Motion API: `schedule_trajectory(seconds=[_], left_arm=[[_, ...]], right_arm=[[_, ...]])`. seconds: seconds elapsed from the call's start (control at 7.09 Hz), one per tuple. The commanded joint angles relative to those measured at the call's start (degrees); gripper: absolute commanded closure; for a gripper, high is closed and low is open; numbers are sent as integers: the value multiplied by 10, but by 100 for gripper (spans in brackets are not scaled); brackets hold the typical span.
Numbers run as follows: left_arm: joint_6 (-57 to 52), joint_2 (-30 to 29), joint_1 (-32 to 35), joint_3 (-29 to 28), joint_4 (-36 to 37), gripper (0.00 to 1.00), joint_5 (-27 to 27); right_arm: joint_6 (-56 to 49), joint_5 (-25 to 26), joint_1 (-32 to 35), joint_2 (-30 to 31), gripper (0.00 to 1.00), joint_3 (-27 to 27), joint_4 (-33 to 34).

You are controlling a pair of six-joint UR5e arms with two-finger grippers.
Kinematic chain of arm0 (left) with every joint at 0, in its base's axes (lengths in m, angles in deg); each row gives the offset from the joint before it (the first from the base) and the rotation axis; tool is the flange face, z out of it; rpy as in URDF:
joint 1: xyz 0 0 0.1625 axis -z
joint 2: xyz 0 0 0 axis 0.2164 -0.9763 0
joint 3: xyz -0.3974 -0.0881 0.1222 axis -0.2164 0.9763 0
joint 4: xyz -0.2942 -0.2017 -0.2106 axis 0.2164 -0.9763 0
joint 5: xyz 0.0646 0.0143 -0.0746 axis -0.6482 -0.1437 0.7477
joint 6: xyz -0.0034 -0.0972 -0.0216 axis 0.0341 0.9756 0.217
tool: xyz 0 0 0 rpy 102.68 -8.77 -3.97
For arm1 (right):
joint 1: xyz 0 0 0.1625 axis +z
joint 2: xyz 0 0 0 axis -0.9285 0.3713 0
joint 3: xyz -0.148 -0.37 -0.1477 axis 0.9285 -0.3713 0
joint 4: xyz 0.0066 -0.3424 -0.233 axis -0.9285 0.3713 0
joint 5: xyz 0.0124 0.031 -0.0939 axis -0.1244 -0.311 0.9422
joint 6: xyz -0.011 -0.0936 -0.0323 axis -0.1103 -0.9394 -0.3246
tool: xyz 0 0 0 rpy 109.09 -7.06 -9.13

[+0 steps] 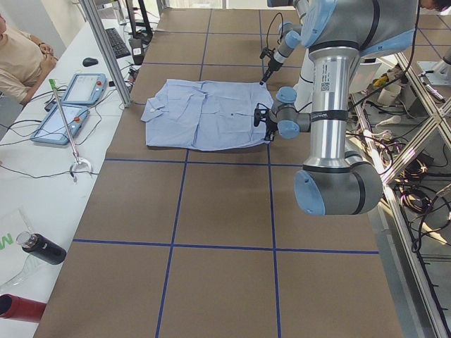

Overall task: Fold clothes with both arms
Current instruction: 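Lower both grippers to the hem corners nearest the robot and grasp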

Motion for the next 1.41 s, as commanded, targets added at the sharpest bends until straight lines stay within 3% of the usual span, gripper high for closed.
schedule_trajectory(seconds=[0.0,0.14,0.42,0.56,0.85,0.99,1.27], left_arm=[[0,0,-1,0,0,100,0],[0,0,0,0,0,100,0],[0,0,-1,0,0,100,0],[0,-1,-1,0,0,100,0],[-1,-10,0,6,-2,100,0],[-4,-11,3,32,0,100,3],[-6,-5,56,120,14,100,109]], right_arm=[[0,0,0,0,51,-3,2],[0,0,0,0,51,-5,2],[9,2,-1,-1,92,-8,2],[11,6,-2,0,100,-8,3],[9,11,6,-2,100,4,2],[5,7,22,0,100,45,3],[2,-16,58,4,100,189,89]])
